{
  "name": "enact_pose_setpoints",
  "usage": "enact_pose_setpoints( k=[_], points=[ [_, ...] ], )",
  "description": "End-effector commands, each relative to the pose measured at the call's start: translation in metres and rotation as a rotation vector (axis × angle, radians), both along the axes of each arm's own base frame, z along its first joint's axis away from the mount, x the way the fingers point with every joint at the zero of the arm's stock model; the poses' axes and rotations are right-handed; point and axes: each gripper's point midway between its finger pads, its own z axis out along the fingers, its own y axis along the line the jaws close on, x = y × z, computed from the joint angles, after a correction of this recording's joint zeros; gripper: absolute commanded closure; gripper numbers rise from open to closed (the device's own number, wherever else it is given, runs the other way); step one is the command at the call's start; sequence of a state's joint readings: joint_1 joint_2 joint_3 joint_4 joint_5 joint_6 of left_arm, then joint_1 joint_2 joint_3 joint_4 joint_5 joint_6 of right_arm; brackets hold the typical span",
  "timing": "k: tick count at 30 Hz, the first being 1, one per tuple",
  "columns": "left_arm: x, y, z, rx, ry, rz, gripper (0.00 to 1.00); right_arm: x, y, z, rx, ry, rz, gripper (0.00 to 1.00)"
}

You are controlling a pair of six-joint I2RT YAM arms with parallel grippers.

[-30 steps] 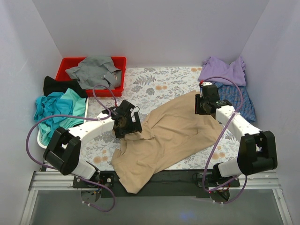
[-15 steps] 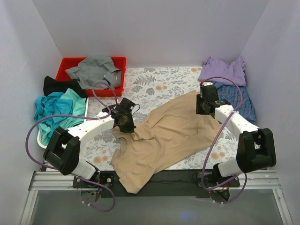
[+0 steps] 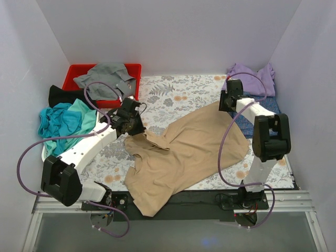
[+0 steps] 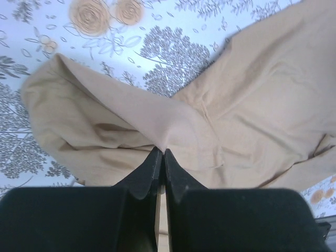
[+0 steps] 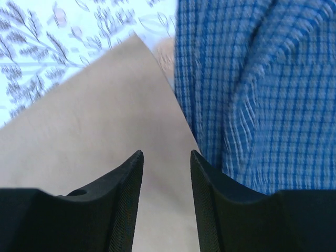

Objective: Fold and stack the t-shirts
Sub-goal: Flatten the tshirt out

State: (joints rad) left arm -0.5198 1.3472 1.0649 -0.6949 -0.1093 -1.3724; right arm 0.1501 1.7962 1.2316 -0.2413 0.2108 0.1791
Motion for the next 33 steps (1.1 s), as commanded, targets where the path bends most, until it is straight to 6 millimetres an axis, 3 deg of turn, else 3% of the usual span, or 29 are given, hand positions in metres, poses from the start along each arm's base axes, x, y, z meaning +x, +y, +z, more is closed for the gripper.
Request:
enact_pose_setpoints(
  k=[1,3,5,6,8,9,12,16,19,25,29,33],
  points=[
    [0.012,0.018,0.017,0.003,-0.069,0.038,1.00,0.048,0.026,0.017,0.089,-0.089,0.087,0.52],
    [0.015,0.024,0.016,0.004,-0.067,0.056,1.00,0.058,0.032,0.004,0.106,-0.072,0.109,0.51],
    [0.017,0.026,0.014,-0.001,-0.062,0.060,1.00,0.072,0.040,0.008,0.131,-0.103,0.146,0.49],
    [0.017,0.027,0.015,-0.003,-0.063,0.064,1.00,0.077,0.041,-0.005,0.129,-0.083,0.150,0.49],
    [0.019,0.029,0.013,-0.008,-0.060,0.070,1.00,0.093,0.040,-0.002,0.117,-0.106,0.164,0.48],
    [0.020,0.029,0.013,-0.008,-0.060,0.071,1.00,0.096,0.040,-0.015,0.119,-0.084,0.166,0.48],
    [0.023,0.031,0.010,-0.008,-0.048,0.074,1.00,0.112,0.036,-0.017,0.116,-0.096,0.162,0.47],
    [0.027,0.032,0.007,-0.012,-0.039,0.074,1.00,0.118,0.031,-0.031,0.108,-0.060,0.148,0.45],
    [0.029,0.033,0.003,-0.009,-0.023,0.077,1.00,0.121,0.029,-0.038,0.102,-0.036,0.145,0.46],
    [0.031,0.034,-0.001,-0.016,-0.005,0.080,1.00,0.108,0.031,-0.053,0.108,0.037,0.149,0.57],
    [0.029,0.034,-0.003,-0.019,0.002,0.077,1.00,0.094,0.029,-0.059,0.102,0.070,0.153,0.57],
    [0.029,0.034,-0.003,-0.021,0.004,0.072,1.00,0.079,0.024,-0.062,0.089,0.097,0.156,0.52]
  ],
)
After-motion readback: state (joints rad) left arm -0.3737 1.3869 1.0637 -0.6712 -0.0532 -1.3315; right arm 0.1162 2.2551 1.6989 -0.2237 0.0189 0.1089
